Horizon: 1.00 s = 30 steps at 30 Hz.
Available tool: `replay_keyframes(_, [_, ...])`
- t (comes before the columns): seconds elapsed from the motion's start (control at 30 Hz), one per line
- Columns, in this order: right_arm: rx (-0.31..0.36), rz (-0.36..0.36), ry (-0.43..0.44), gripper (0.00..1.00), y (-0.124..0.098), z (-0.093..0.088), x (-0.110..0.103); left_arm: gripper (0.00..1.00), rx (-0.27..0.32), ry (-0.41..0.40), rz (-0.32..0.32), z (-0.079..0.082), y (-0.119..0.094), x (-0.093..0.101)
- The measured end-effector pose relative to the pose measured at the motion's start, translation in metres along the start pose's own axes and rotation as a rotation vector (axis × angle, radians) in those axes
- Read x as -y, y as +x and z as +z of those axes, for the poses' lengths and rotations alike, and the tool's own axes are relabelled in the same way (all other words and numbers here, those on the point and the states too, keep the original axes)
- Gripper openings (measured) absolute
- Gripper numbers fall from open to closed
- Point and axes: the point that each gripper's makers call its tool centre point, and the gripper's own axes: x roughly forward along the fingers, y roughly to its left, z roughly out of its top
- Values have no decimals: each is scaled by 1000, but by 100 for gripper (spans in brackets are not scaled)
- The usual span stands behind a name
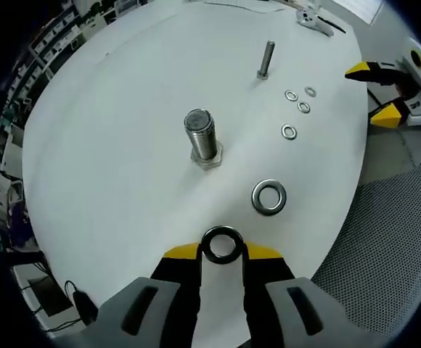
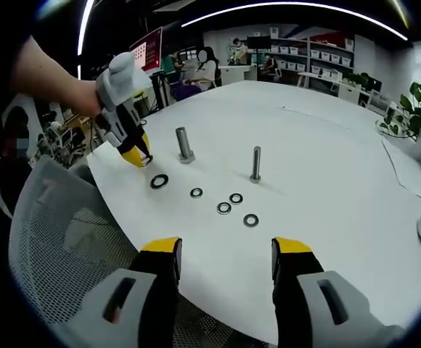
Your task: Place the washer onto the threaded stud by aligning its center hole with the stud, sliding it down to the base, and recovering from edge contact or off-axis alignment until the washer reaches the visible bottom stop.
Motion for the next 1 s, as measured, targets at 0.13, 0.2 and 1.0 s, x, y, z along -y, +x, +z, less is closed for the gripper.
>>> replay_keyframes(0.13, [-1, 0, 0, 52, 0, 0, 0, 19, 3, 8, -7, 2, -6, -3])
replay_keyframes(0.2, [-1, 1, -1, 52, 0, 0, 0, 19, 15, 13, -4, 7, -11, -5])
replay_keyframes(1.0, [-1, 2, 3, 52, 0, -1, -1, 19, 107, 143, 1, 82, -49, -12])
